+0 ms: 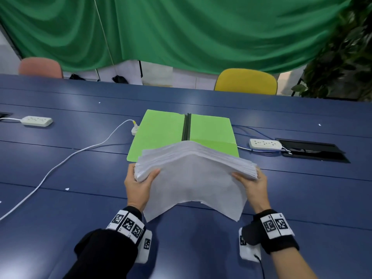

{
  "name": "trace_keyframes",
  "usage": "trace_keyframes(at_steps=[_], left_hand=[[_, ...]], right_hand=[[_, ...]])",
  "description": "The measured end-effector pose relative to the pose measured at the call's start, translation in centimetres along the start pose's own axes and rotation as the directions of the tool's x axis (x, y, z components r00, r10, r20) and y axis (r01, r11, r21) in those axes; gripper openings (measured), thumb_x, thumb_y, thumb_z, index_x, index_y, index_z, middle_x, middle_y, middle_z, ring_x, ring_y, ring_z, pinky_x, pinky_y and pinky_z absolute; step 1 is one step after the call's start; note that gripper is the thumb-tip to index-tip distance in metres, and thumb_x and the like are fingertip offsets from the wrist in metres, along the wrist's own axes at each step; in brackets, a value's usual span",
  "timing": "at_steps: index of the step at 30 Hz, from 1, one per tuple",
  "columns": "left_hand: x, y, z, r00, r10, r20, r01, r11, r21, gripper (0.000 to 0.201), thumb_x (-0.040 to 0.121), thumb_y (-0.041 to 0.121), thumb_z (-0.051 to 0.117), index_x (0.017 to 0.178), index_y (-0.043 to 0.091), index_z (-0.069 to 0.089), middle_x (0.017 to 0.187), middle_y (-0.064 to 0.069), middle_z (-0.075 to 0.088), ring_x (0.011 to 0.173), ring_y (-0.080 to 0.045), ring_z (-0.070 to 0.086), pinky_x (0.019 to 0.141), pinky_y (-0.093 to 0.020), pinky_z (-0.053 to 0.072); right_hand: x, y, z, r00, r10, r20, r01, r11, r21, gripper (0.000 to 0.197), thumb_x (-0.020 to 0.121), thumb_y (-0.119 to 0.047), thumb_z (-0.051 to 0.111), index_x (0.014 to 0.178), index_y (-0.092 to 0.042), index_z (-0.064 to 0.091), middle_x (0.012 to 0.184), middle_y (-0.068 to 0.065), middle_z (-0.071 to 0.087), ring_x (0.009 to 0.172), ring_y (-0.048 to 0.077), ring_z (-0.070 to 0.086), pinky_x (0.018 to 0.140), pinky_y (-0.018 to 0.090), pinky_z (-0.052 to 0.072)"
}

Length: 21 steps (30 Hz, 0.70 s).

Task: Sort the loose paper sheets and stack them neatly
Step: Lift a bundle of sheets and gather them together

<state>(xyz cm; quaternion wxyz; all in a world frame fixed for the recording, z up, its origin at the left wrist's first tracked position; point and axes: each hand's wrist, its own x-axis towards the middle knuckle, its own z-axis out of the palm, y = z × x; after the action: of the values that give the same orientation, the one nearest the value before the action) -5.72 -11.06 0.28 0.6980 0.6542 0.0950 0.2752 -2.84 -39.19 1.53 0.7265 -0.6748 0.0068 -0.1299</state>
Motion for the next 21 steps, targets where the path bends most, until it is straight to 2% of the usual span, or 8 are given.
trace_keyframes(at_steps=[6,8,10,11,13,16,18,21], left_hand=[[-0.8,0.4,-0.8,0.995,0.085,-0.057,-0.087,0.995,-0.048,0.050,0.061,0.002,0.083,0.085,0.025,0.046,0.085,0.005,0.056,0.068,0.010,0.058,0.065,-0.009,0.049],[-1.3,0.5,-1.5,0.996,0.088,-0.003,-0.088,0.995,-0.046,0.059,0.049,0.022,0.082,0.094,0.028,0.044,0.093,0.008,0.053,0.075,0.013,0.057,0.069,-0.006,0.048],[-1.4,0.3,-2.0,0.997,0.056,0.050,-0.053,0.997,-0.059,0.067,0.043,0.033,0.077,0.101,0.030,0.043,0.101,0.009,0.053,0.084,0.013,0.057,0.075,-0.007,0.048],[-1.3,0.0,-2.2,0.996,0.038,0.078,-0.033,0.998,-0.062,0.071,0.042,0.034,0.077,0.104,0.031,0.043,0.104,0.009,0.053,0.087,0.012,0.058,0.077,-0.007,0.048],[-1.0,-0.3,-2.6,0.991,0.004,0.131,0.003,0.999,-0.051,0.076,0.042,0.033,0.079,0.108,0.033,0.043,0.108,0.008,0.055,0.090,0.009,0.059,0.080,-0.008,0.048],[-0.6,-0.5,-2.9,0.981,-0.026,0.192,0.037,0.998,-0.053,0.085,0.039,0.032,0.080,0.115,0.025,0.043,0.107,0.007,0.058,0.090,0.008,0.060,0.078,-0.009,0.049],[-0.5,-0.6,-3.0,0.975,-0.026,0.222,0.038,0.998,-0.051,0.094,0.038,0.033,0.080,0.120,0.016,0.040,0.107,0.005,0.058,0.089,0.010,0.060,0.077,-0.007,0.048],[-0.4,-0.3,-3.0,0.963,-0.033,0.269,0.047,0.998,-0.045,0.105,0.029,0.048,0.088,0.117,0.016,0.040,0.107,0.004,0.057,0.091,0.010,0.059,0.077,-0.007,0.047]], right_hand=[[0.3,-0.8,-0.3,0.998,-0.068,0.006,0.069,0.997,-0.028,0.045,0.068,0.011,0.073,0.091,-0.024,0.058,0.079,-0.015,0.070,0.074,-0.007,0.061,0.074,0.009,0.050],[0.2,-1.1,-1.0,0.998,-0.051,0.024,0.054,0.986,-0.157,0.055,0.065,0.006,0.078,0.102,-0.027,0.053,0.087,-0.014,0.062,0.076,-0.009,0.058,0.073,0.006,0.046],[0.4,-2.2,-1.4,0.999,-0.027,0.031,0.036,0.924,-0.381,0.069,0.062,-0.005,0.083,0.117,-0.026,0.047,0.094,-0.008,0.055,0.083,0.002,0.056,0.077,0.013,0.045],[0.7,-3.0,-1.5,0.999,-0.017,0.046,0.039,0.832,-0.554,0.073,0.062,-0.014,0.085,0.123,-0.025,0.046,0.097,-0.005,0.055,0.087,0.012,0.056,0.079,0.022,0.045],[1.6,-4.6,-1.6,0.991,0.022,0.135,0.108,0.477,-0.872,0.073,0.063,-0.037,0.083,0.126,-0.024,0.048,0.111,-0.001,0.059,0.102,0.024,0.055,0.086,0.035,0.042],[2.6,-6.0,0.3,0.952,0.167,0.258,0.258,0.016,-0.966,0.072,0.066,-0.058,0.072,0.125,-0.025,0.047,0.129,0.002,0.050,0.123,0.024,0.043,0.103,0.043,0.030],[2.9,-6.0,2.9,0.916,0.225,0.331,0.352,-0.059,-0.934,0.078,0.065,-0.061,0.070,0.128,-0.024,0.043,0.135,0.001,0.044,0.129,0.022,0.037,0.109,0.048,0.021],[2.6,-5.9,6.8,0.847,0.250,0.470,0.488,-0.012,-0.873,0.090,0.067,-0.062,0.068,0.139,-0.024,0.029,0.138,0.001,0.045,0.130,0.022,0.039,0.112,0.052,0.016]])
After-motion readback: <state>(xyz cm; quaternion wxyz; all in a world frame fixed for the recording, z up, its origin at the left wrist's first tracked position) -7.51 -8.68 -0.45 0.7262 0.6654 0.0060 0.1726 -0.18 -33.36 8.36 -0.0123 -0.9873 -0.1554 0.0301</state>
